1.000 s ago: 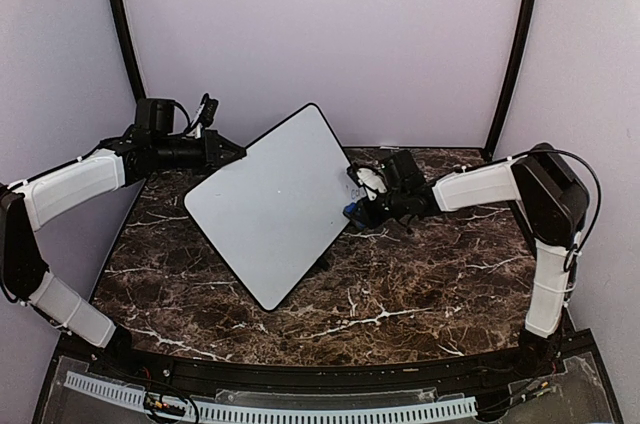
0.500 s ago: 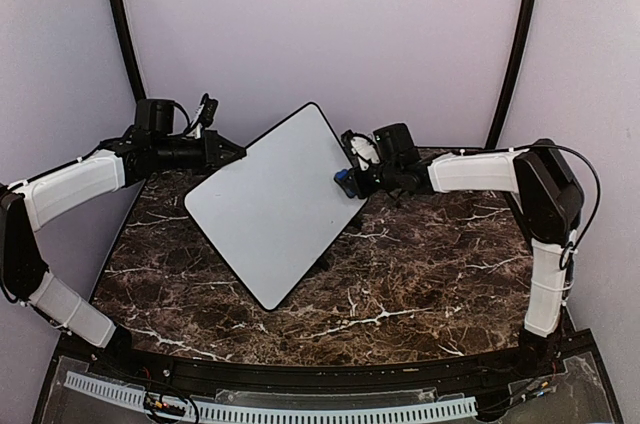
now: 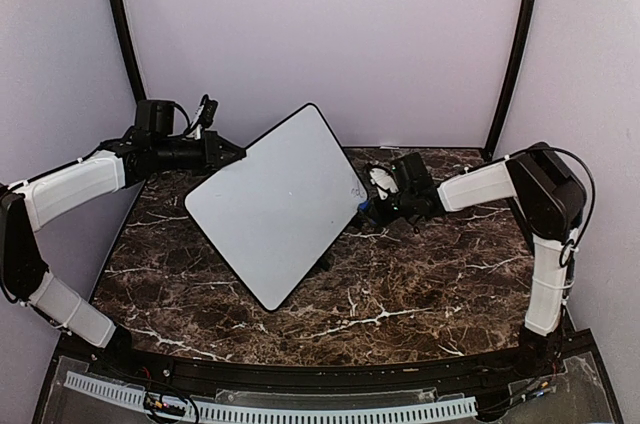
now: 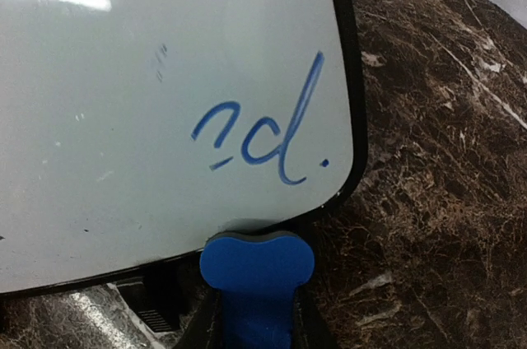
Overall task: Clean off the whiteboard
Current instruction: Erase the whiteboard at the center of the board.
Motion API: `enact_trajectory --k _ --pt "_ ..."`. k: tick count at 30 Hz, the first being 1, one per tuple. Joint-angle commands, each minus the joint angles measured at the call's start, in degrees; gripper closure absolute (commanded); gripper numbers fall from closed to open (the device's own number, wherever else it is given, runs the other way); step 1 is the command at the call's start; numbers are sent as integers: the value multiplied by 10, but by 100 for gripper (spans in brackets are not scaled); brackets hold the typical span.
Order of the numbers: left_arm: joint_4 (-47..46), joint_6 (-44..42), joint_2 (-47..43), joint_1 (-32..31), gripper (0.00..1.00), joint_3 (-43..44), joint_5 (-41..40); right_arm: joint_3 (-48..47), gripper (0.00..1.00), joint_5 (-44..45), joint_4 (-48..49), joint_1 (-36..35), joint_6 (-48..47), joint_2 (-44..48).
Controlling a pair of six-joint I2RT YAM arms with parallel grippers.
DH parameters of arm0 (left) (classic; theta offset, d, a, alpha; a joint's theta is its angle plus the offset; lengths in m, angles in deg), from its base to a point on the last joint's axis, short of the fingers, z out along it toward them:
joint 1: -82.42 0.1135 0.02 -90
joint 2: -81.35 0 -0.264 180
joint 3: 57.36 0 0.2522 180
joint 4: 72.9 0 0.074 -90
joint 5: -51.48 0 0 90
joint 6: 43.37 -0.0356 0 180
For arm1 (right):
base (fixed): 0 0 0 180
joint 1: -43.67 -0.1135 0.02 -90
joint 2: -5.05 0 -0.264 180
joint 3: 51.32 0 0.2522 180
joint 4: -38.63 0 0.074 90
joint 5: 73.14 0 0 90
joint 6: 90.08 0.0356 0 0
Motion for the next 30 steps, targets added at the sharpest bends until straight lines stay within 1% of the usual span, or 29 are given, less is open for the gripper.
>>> enact_trajectory --k 1,4,11,15,18,22,30 --pt "-11 -30 -21 -21 100 -13 98 15 80 -24 -6 0 -4 -16" --pt "-12 -30 -21 -21 100 -13 99 -1 80 -30 -1 0 -4 -11" --pt "-11 -32 -23 -21 100 -13 97 -86 80 -54 -20 -1 -13 -16" --pt "-11 -32 -23 -21 100 -13 98 -141 79 -53 -38 -1 -17 -32" --pt "-10 -32 -22 -21 100 -13 98 -156 80 -50 -45 -1 -19 -43" --pt "-9 -33 -23 -21 100 -13 97 -128 80 -47 -39 -1 -20 -45" --pt "-12 -30 -21 -21 100 -14 100 -14 80 -41 -5 -1 -20 -30"
